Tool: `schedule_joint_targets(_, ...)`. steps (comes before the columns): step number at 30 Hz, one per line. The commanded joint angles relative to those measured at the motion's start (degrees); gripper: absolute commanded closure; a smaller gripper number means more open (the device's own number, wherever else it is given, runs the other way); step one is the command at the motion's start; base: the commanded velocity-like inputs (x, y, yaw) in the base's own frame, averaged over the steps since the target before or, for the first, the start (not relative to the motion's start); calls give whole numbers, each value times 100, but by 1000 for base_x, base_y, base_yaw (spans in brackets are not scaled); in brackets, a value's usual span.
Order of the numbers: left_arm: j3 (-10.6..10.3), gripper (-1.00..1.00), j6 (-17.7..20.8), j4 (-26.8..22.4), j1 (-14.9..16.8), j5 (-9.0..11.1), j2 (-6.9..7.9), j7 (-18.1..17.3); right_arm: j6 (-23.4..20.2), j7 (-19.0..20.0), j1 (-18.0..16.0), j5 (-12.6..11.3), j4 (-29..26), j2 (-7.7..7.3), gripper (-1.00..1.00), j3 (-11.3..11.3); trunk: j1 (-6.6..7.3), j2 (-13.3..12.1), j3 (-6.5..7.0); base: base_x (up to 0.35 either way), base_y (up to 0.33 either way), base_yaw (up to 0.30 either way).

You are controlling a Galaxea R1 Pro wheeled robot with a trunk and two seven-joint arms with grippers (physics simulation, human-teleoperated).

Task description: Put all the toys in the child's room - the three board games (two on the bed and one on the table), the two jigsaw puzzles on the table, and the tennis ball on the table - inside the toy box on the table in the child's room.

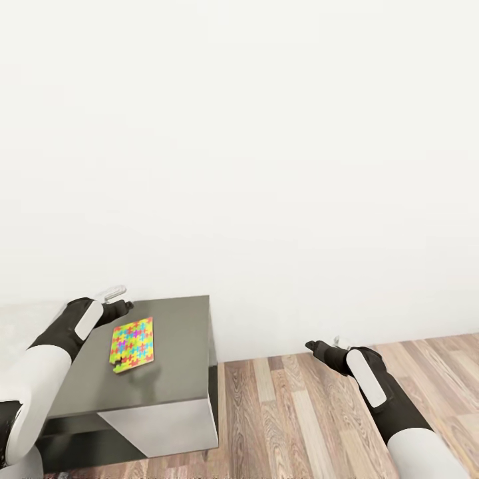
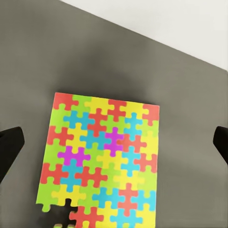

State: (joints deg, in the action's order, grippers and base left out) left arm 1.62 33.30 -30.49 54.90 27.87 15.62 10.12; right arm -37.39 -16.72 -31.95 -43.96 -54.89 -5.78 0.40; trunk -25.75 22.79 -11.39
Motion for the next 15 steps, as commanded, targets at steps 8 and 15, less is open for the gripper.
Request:
schedule_joint_targets(8,5,-100,27,-10,3,61,1,40,-14,-51,-4,-57,-12,-2,-100,4,-3,13,-87,0,0,-1)
schedule_joint_targets(15,5,-100,27,-10,3,61,2,42,-14,-51,-4,-57,-12,-2,-100,4,-3,13,-153,0,0,0)
